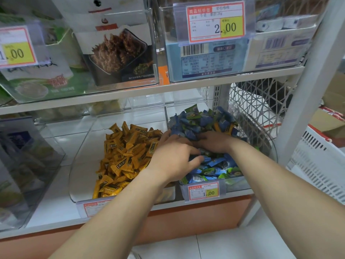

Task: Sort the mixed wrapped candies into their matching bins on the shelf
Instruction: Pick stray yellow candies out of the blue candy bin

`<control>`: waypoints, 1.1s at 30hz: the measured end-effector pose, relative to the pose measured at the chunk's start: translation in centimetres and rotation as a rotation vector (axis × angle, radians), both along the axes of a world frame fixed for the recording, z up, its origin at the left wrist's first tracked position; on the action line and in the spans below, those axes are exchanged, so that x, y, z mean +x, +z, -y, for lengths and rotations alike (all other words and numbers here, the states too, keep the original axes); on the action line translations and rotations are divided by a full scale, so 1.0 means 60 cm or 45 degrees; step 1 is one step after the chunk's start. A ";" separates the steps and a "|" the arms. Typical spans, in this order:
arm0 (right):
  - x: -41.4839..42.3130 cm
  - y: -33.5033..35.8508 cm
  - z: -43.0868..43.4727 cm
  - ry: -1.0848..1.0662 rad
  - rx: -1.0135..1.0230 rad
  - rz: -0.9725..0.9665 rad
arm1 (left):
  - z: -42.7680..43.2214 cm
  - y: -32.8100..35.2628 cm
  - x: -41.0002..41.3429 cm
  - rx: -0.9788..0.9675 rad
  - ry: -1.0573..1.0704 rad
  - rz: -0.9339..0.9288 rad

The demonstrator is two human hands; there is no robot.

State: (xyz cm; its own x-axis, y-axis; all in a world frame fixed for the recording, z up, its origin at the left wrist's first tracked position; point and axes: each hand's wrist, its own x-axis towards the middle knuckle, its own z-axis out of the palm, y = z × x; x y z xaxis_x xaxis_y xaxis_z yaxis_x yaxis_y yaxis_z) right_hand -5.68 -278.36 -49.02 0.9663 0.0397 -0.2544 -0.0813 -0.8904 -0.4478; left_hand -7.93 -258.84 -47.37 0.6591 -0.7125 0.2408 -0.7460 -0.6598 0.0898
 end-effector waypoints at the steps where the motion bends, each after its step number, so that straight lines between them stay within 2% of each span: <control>1: -0.002 0.000 0.000 -0.010 0.005 0.026 | 0.000 0.000 -0.001 0.000 0.003 0.002; 6: -0.011 -0.001 0.011 -0.109 0.220 0.166 | -0.002 0.000 0.000 -0.028 -0.004 -0.027; 13: -0.023 0.030 0.042 -0.223 0.354 0.433 | -0.002 -0.004 0.005 -0.060 -0.007 -0.016; 18: -0.037 0.054 0.050 -0.399 0.624 0.529 | 0.002 -0.003 0.007 -0.070 0.032 -0.044; 21: -0.045 0.070 0.045 -0.417 0.818 0.540 | 0.012 0.002 -0.001 -0.220 0.120 -0.049; 24: -0.051 0.082 0.031 -0.429 1.035 0.534 | 0.035 0.007 -0.013 -0.411 0.198 0.055; 28: -0.050 0.085 0.006 -0.474 1.343 0.427 | 0.060 0.016 -0.022 -0.599 0.298 -0.195; 33: -0.047 0.091 -0.027 -0.424 1.686 0.317 | 0.055 0.024 -0.015 -0.858 0.196 -0.354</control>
State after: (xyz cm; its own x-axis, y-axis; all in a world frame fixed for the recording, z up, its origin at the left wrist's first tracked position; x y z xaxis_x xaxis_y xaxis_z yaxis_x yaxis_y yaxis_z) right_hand -8.49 -276.75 -43.56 0.9917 -0.1250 -0.0302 0.0020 0.2496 -0.9684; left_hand -8.80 -262.15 -45.95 0.8397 -0.3642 0.4029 -0.5406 -0.4902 0.6837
